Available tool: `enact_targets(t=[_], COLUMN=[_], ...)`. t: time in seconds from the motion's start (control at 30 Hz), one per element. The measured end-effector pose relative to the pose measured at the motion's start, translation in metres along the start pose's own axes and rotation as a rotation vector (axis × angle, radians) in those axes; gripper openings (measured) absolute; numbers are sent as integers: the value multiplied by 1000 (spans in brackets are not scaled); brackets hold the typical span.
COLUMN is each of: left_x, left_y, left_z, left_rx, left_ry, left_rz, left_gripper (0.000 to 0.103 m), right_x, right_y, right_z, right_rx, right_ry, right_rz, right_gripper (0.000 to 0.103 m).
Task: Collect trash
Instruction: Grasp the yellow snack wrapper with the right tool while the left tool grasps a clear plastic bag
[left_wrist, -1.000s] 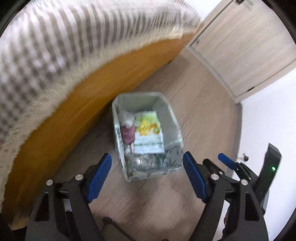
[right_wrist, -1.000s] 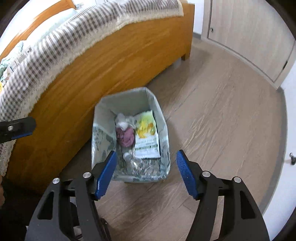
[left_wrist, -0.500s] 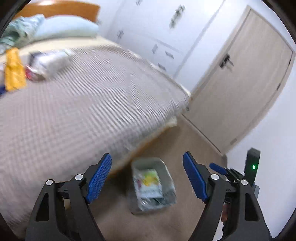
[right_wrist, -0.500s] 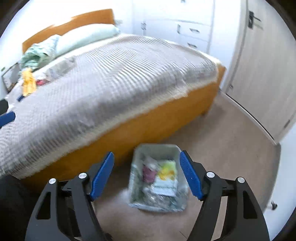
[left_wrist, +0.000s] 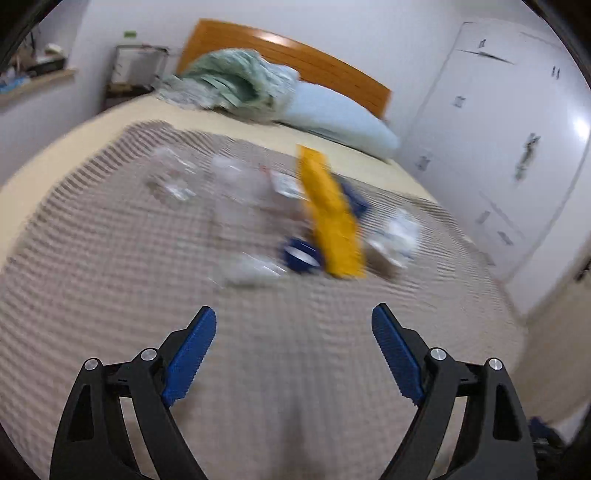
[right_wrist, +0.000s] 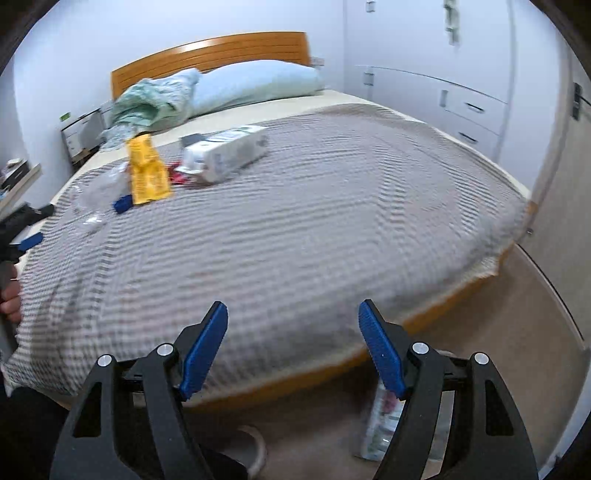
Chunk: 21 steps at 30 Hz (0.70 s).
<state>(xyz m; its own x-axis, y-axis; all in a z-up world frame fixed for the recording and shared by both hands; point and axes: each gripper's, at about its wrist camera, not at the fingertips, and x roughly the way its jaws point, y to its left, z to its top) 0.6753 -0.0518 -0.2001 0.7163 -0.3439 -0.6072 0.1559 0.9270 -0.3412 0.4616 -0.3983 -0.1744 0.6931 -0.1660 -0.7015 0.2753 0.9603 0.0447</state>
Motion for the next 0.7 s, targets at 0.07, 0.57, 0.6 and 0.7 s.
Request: enact_targets(t=[0.07, 0.57, 0.6, 0.7], left_x=[25, 92, 88, 73], left_y=[22, 71, 80, 103], left_z=[6, 30, 34, 41], left_rx=[-24, -193, -222, -286], left_ry=[18, 194, 179, 139], left_rz=[46, -108, -119, -130], left_gripper=[82, 16, 16, 16], right_x=[10, 128, 148, 193], right_y=[19, 149, 160, 179], right_z=[7, 114, 134, 171], right_rx=[-10, -110, -133, -167], right_ry=[-1, 37, 46, 123], right_rz=[25, 208, 227, 247], right_gripper=[70, 70, 70, 70])
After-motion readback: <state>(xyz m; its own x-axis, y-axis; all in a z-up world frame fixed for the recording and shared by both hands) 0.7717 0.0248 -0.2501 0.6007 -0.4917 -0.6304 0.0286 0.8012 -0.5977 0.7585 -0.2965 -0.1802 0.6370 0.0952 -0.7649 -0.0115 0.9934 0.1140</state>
